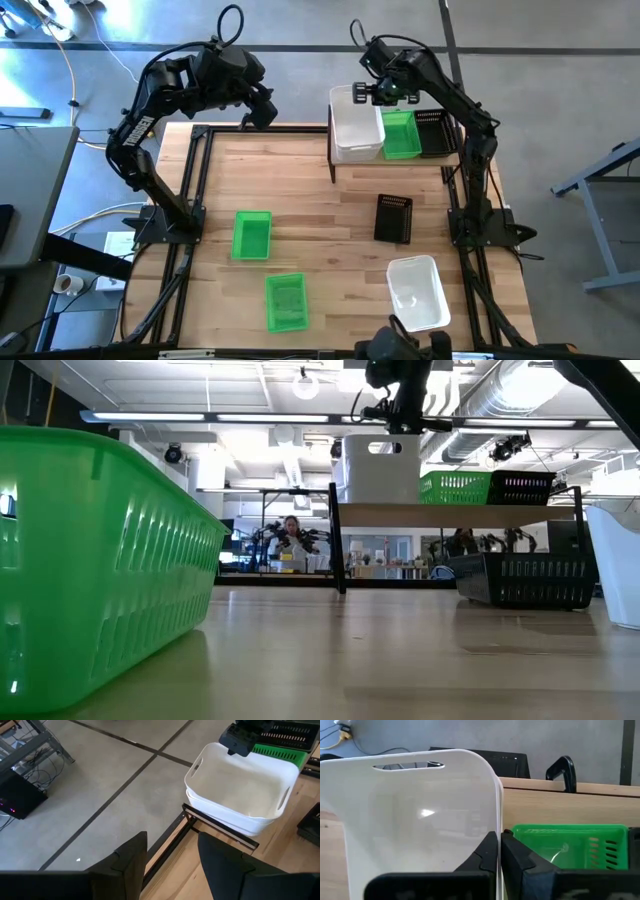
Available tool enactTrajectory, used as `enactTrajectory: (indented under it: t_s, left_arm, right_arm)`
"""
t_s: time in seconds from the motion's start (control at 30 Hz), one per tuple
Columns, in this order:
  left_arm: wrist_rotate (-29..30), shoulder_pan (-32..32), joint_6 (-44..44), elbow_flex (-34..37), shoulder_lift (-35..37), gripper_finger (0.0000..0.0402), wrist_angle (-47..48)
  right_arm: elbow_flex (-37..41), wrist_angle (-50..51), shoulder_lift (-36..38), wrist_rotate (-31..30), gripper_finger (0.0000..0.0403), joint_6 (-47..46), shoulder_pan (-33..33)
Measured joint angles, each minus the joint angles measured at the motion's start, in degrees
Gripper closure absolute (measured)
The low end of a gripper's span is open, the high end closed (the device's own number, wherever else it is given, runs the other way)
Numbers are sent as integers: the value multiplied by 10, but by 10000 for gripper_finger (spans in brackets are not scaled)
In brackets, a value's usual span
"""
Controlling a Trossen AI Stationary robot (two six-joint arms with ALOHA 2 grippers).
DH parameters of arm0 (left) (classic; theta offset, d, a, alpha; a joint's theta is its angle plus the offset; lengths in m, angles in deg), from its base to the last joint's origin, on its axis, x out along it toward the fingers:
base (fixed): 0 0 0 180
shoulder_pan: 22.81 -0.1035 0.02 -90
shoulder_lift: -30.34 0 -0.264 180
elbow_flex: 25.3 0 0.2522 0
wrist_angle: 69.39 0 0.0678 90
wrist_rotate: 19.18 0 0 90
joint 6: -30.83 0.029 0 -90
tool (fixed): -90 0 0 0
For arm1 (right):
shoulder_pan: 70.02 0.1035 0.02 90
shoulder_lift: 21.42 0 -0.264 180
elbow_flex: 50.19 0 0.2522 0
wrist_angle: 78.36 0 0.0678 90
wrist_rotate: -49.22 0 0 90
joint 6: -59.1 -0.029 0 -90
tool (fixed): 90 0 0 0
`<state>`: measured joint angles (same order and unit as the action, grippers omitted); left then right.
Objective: Stack baskets on shelf by color
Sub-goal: Stack the top white bin on top of the white bin
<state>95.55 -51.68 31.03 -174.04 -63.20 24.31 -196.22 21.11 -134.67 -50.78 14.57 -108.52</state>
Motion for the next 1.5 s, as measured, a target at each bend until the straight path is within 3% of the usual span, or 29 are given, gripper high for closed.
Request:
enactTrajectory:
  t_s: [0.4, 0.83, 1.23, 1.5]
  left_arm:
    - [1, 0, 0, 0, 0, 234, 0]
    - [2, 0, 0, 0, 0, 234, 0]
    - [1, 0, 0, 0, 0, 234, 0]
    - [-1, 0, -19, 0, 0, 234, 28]
  right_arm:
    - [0, -15, 0, 6, 397, 10, 1]
    - [0, -14, 1, 21, 292, 17, 3]
    - [0, 20, 7, 7, 290, 94, 4]
    - [0, 43, 55, -9, 290, 196, 6]
